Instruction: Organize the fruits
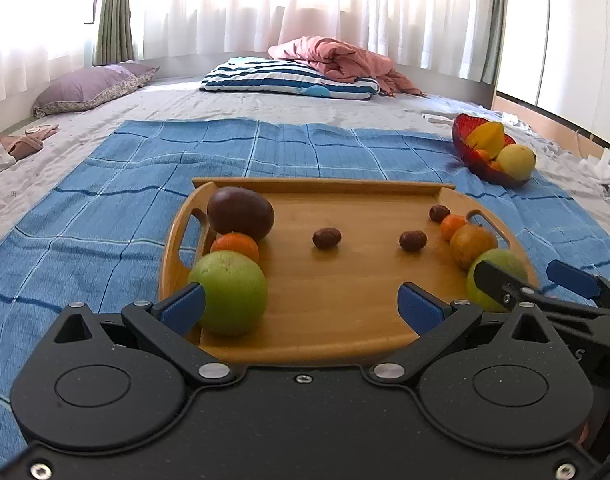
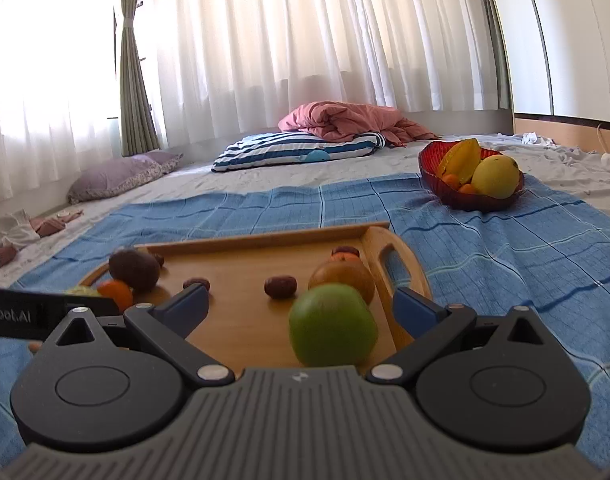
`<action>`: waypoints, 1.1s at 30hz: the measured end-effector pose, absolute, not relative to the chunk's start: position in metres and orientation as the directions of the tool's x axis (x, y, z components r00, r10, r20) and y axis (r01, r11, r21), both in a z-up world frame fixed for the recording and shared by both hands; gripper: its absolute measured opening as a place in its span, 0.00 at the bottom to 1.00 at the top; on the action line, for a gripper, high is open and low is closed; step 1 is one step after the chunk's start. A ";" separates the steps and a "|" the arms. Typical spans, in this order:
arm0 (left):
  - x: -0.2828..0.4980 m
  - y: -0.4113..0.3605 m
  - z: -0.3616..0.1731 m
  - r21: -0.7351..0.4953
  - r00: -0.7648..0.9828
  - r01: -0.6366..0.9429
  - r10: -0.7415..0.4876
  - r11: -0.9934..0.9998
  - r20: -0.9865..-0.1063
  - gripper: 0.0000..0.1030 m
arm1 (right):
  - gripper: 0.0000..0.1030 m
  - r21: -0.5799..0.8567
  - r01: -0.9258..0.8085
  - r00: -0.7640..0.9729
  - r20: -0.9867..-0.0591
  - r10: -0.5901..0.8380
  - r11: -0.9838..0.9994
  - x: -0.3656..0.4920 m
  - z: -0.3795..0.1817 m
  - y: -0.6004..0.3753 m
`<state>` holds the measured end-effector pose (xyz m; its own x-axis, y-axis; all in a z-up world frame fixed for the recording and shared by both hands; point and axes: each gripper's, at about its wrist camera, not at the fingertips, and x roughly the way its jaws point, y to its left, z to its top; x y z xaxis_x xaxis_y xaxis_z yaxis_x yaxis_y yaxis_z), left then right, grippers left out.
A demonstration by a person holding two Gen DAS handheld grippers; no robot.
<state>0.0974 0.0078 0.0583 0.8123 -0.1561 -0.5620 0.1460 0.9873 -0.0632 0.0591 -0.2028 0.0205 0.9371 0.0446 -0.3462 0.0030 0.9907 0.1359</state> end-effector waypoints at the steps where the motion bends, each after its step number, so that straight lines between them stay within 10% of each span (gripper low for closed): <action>1: 0.095 0.008 0.057 -0.063 0.812 0.148 -0.157 0.987 -0.563 1.00 | 1.00 0.129 0.004 0.936 -0.349 0.042 0.992 0.057 0.019 -0.202; 33: 0.066 0.014 0.013 -0.042 0.766 0.120 -0.119 0.992 -0.631 1.00 | 1.00 0.071 0.023 0.896 -0.444 0.011 0.997 0.025 -0.012 -0.195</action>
